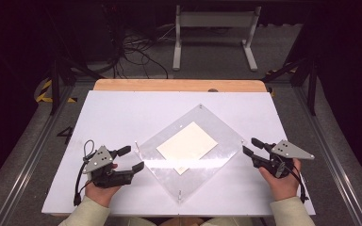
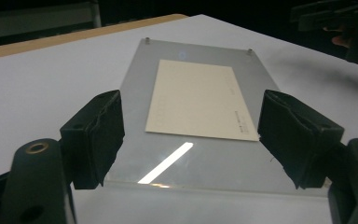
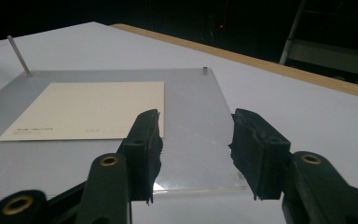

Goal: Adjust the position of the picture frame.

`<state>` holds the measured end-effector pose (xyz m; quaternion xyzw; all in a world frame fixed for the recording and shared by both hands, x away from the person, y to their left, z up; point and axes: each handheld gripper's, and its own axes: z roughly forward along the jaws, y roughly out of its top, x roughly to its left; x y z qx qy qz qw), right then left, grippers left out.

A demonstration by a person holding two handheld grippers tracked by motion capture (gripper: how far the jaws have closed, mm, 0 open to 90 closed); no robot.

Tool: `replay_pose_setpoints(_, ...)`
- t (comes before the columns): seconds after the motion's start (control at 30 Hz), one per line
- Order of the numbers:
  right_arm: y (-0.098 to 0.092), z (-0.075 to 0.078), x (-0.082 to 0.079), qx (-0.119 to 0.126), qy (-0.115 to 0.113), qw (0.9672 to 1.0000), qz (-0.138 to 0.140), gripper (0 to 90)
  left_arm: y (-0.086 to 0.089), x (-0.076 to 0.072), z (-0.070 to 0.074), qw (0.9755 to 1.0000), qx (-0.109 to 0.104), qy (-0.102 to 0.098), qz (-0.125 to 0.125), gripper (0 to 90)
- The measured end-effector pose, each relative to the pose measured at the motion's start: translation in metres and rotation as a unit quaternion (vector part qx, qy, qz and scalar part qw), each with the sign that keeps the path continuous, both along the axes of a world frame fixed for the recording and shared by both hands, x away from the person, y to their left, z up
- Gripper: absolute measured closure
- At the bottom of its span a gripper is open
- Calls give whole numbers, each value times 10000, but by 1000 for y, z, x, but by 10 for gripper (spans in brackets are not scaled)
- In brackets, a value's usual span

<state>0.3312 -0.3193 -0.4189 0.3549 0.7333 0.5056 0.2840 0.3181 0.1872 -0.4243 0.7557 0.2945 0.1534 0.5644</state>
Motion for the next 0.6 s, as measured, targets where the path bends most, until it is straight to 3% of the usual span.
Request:
replay_pose_setpoints(0.23, -5, 0, -6, 16, 24, 10000, -91, 510, -22, -5, 5, 9987, 210, -171, -443, 230)
replay_pose_setpoints(0.33, -7, -1, -10, -14, 42, 9999, -123, 510, -30, -5, 7, 9976, 191, -191, -638, 230)
replay_pose_setpoints(0.47, -12, -2, -17, -49, 54, 9997, -230, 510, -46, -5, 8, 9945, 211, -196, -1004, 230)
replay_pose_setpoints(0.6, -18, -3, -21, -14, 96, 9994, -329, 510, -61, -7, 6, 9902, 220, -79, -1375, 237)
